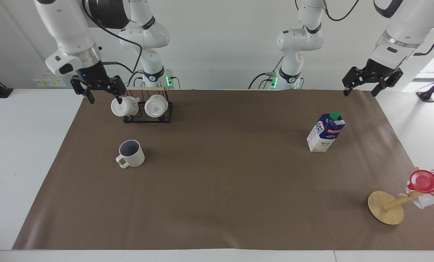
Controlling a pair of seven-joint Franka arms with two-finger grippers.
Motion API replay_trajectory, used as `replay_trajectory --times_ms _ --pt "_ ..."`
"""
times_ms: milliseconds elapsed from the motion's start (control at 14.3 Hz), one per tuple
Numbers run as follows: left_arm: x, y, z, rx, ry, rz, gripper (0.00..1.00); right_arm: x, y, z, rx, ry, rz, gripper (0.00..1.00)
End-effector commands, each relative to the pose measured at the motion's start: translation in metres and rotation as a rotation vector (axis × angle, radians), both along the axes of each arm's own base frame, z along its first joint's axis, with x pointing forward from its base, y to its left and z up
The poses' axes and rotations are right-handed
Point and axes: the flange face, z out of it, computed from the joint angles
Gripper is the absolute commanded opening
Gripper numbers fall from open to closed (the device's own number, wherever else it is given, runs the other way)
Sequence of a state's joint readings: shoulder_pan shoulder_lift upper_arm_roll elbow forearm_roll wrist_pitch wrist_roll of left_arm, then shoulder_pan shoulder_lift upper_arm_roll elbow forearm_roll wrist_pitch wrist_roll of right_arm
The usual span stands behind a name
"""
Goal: Place cup and milk on table
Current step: 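Reach the right gripper down to the white mug's rim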
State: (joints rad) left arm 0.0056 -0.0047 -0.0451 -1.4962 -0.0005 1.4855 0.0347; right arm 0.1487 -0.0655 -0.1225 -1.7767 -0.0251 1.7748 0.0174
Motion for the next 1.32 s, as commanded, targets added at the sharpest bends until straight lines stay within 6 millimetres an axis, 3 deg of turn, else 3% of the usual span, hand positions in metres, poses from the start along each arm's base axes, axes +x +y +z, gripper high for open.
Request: replay_trajectory --times_ms 0,279,418,557,767,1254 --pt "-0.001 0.002 0.006 -0.015 0.001 0.008 1.0 0.017 0.014 -0.037 0.004 0.003 -0.015 1.0" --pt "-0.001 0.002 0.006 -0.015 0.001 0.008 1.0 0.045 0.018 -0.096 -0.007 -0.007 -0.014 1.0" --pt "0.0 0.002 0.005 -0.015 0.002 0.008 1.0 0.052 0.021 -0.114 -0.01 -0.011 -0.01 1.0" --pt "-0.001 0.002 0.006 -0.015 0.001 0.008 1.0 0.053 0.034 -0.123 -0.01 -0.017 0.012 1.0" --pt "-0.001 0.002 0.006 -0.015 0.001 0.008 1.0 0.056 0.044 -0.163 -0.019 0.011 0.03 1.0" --pt "-0.001 0.002 0.006 -0.015 0.001 0.008 1.0 0.048 0.045 -0.227 -0.021 -0.008 0.043 1.0"
